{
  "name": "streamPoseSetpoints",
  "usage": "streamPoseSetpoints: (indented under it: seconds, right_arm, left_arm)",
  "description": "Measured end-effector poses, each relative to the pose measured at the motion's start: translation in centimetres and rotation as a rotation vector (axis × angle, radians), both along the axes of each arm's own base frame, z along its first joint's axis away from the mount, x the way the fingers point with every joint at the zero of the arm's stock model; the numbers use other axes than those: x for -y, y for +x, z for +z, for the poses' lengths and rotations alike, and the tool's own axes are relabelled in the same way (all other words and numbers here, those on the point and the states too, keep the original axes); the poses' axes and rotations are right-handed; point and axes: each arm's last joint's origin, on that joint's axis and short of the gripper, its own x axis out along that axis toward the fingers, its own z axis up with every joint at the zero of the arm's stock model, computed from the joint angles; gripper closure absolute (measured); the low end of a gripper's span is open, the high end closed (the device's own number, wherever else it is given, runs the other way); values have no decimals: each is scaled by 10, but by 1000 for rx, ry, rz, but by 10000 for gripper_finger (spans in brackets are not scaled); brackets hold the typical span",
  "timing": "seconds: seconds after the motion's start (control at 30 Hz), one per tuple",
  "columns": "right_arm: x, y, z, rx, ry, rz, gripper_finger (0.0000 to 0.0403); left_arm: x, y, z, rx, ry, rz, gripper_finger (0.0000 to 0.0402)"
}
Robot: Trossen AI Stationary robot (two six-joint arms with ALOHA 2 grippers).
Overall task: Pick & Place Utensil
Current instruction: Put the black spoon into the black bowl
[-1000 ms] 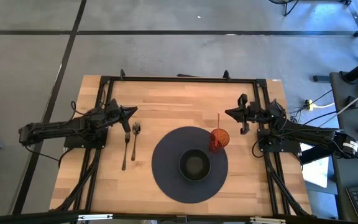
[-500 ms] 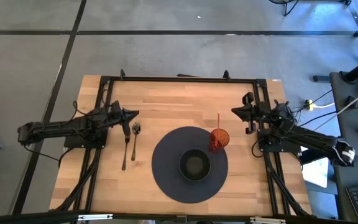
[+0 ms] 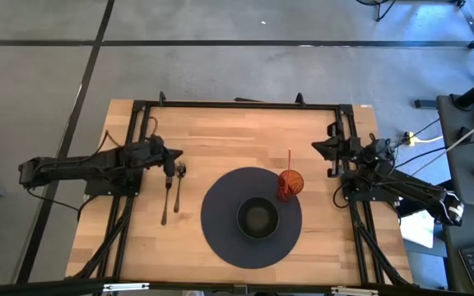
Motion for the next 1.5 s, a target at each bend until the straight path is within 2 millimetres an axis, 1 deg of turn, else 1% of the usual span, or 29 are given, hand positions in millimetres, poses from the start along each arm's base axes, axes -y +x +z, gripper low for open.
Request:
streamPoseSetpoints:
  seconds: [0.13, 0.23, 0.33, 0.47, 0.53, 0.67, 0.73, 0.83, 0.9, 1.03, 1.2, 1.33, 1.5]
  right_arm:
    - [0, 0, -1, -15, -22, -16, 393]
    - [1, 1, -3, -29, -32, -21, 397]
    - [1, 1, -4, -41, -22, -20, 398]
    - [1, 2, -7, -68, -3, -19, 390]
    - [2, 2, -9, -86, 9, -19, 387]
    - [2, 3, -10, -99, 4, -27, 391]
    - [3, 2, -7, -69, -4, -72, 396]
    - [4, 0, -1, 6, 1, -142, 399]
    - [4, -1, 0, 26, 27, -143, 397]
    - [4, 0, -2, 2, 85, -99, 388]
    - [3, 1, -5, -31, 93, -60, 391]
    - [3, 2, -7, -46, 100, -57, 399]
    - [3, 2, -7, -47, 101, -57, 390]
  left_arm:
    - [6, 8, 18, -130, -155, -1, 399]
    - [14, 22, 35, -183, -234, -45, 400]
    - [26, 38, 42, -292, -331, -80, 399]
    - [43, 54, 33, -511, -475, -45, 399]
    - [50, 60, 27, -589, -524, -15, 398]
    - [57, 72, 16, -696, -619, -16, 384]
    - [59, 77, 13, -729, -636, -38, 371]
    - [57, 82, 11, -753, -652, -31, 347]
    - [53, 84, 8, -760, -654, -8, 330]
    - [46, 87, 2, -773, -658, 57, 294]
    - [38, 90, -5, -800, -624, 102, 258]
    - [33, 91, -11, -834, -603, 111, 248]
    - [29, 94, -18, -873, -598, 114, 257]
